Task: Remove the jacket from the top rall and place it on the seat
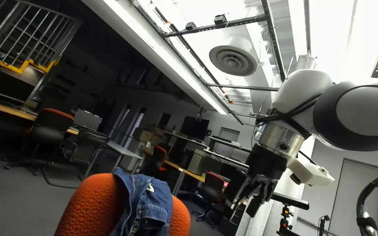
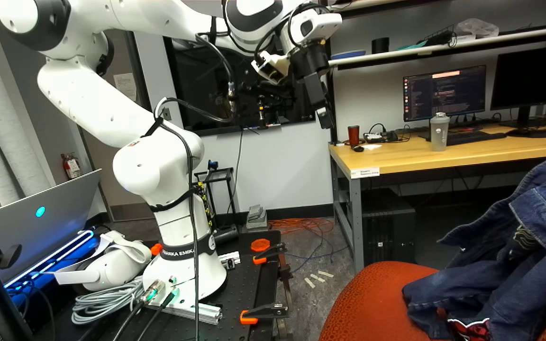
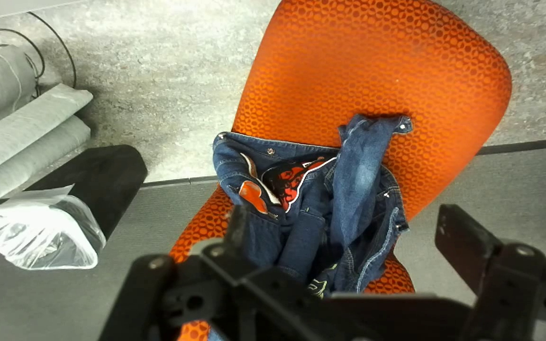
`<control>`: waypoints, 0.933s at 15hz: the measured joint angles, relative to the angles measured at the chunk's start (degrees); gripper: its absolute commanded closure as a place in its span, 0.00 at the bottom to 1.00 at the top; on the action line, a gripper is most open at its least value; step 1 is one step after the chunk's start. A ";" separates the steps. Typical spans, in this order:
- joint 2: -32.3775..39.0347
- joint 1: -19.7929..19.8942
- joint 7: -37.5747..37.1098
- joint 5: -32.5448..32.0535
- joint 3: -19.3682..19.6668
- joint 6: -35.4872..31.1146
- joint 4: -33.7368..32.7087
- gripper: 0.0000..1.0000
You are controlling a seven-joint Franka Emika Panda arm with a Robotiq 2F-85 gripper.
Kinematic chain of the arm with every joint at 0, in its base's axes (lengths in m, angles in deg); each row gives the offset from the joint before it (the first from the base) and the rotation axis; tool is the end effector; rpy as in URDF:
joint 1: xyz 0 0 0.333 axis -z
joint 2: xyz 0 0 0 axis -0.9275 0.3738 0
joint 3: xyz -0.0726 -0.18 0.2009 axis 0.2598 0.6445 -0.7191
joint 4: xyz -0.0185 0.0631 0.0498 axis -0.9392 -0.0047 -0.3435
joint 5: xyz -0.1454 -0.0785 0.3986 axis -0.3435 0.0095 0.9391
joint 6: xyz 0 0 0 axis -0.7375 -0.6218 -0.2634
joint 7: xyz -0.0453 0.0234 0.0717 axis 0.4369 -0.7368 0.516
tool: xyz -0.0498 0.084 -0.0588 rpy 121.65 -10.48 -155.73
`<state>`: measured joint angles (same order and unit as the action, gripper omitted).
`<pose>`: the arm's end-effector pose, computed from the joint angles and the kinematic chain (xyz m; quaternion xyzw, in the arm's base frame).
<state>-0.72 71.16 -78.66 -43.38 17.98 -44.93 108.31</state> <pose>0.4005 0.0499 0.4667 0.9845 -0.0949 0.1157 0.0912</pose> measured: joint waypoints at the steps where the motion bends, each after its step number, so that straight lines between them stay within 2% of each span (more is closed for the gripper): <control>1: 0.04 -0.03 0.00 0.00 0.05 0.00 0.00 0.00; 7: 1.19 -0.19 -0.35 0.09 -0.36 -0.46 -0.96 0.00; 12: 15.55 0.17 -2.60 0.08 -4.37 -1.44 -14.83 0.00; 14: 19.37 0.27 -3.05 0.06 -4.95 -1.44 -17.70 0.00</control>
<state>18.65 71.43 -81.71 -43.32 13.03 -46.37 90.61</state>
